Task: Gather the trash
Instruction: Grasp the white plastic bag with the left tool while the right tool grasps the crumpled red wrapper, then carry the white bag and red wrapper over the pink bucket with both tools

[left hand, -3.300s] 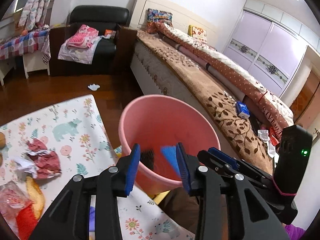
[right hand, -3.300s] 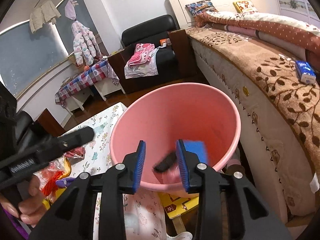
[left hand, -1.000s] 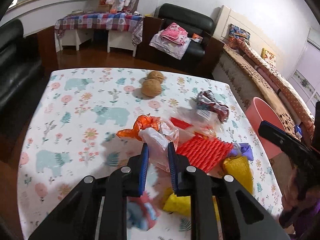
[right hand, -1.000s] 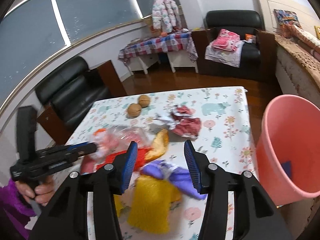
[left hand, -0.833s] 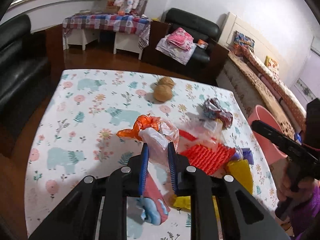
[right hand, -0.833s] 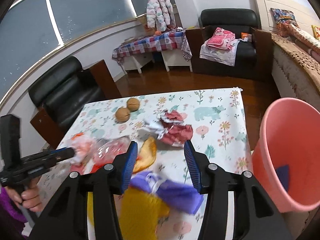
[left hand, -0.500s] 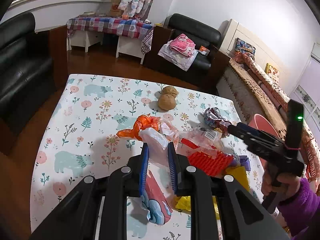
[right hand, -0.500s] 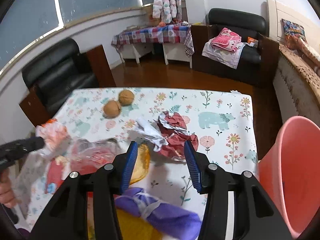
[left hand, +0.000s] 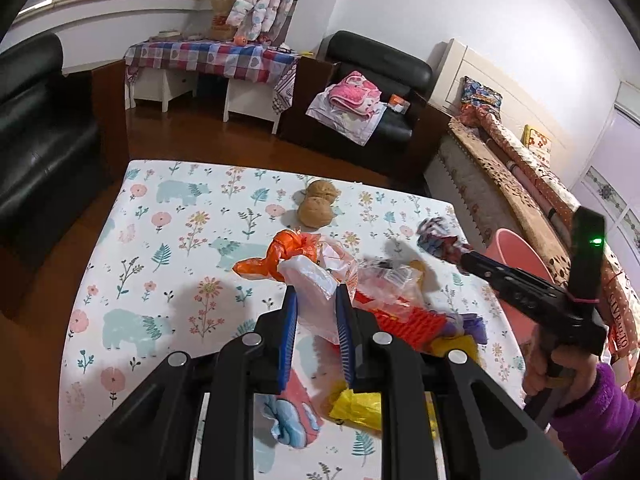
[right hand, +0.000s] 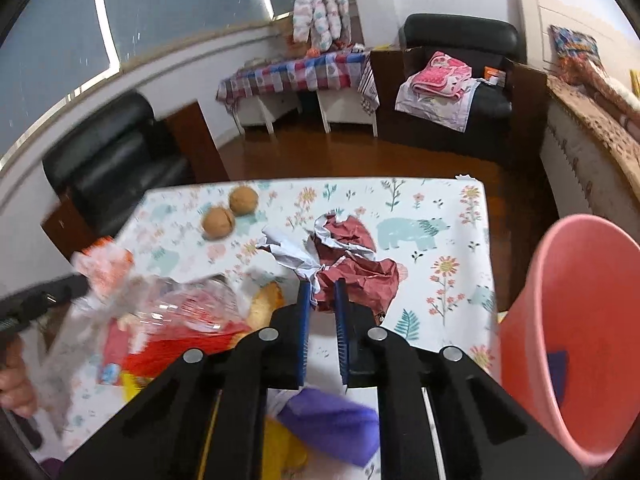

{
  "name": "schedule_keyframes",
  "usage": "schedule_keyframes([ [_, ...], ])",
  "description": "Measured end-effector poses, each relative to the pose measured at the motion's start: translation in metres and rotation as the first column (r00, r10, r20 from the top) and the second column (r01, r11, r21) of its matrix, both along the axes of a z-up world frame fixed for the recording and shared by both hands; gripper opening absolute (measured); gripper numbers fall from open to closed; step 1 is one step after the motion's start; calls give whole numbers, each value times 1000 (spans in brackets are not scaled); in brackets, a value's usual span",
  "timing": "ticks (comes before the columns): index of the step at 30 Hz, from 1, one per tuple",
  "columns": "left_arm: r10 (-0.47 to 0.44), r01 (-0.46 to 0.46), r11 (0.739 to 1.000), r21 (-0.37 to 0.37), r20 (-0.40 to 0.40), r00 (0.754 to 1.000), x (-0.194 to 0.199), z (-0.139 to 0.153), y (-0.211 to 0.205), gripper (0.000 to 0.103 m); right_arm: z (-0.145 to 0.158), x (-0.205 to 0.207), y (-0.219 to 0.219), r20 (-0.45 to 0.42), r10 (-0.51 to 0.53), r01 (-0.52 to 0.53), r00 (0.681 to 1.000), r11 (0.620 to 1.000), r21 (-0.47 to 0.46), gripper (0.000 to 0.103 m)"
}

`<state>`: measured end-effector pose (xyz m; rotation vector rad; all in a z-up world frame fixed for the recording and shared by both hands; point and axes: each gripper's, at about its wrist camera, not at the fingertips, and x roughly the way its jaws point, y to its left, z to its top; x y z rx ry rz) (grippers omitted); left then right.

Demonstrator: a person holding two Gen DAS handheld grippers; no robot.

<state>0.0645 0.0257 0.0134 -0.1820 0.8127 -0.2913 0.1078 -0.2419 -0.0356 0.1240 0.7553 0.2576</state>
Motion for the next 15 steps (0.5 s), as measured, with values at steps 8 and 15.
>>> schedule_keyframes([
  [8,-41,41,999,1,37,998,-7,18,-23,18,28,-41,-24,43,-46,41,998,993,109,12],
  [15,-102,102,995,6,62,993,-8,31,-53,18,43,-67,-47,78,-101,88,992,984,155,12],
])
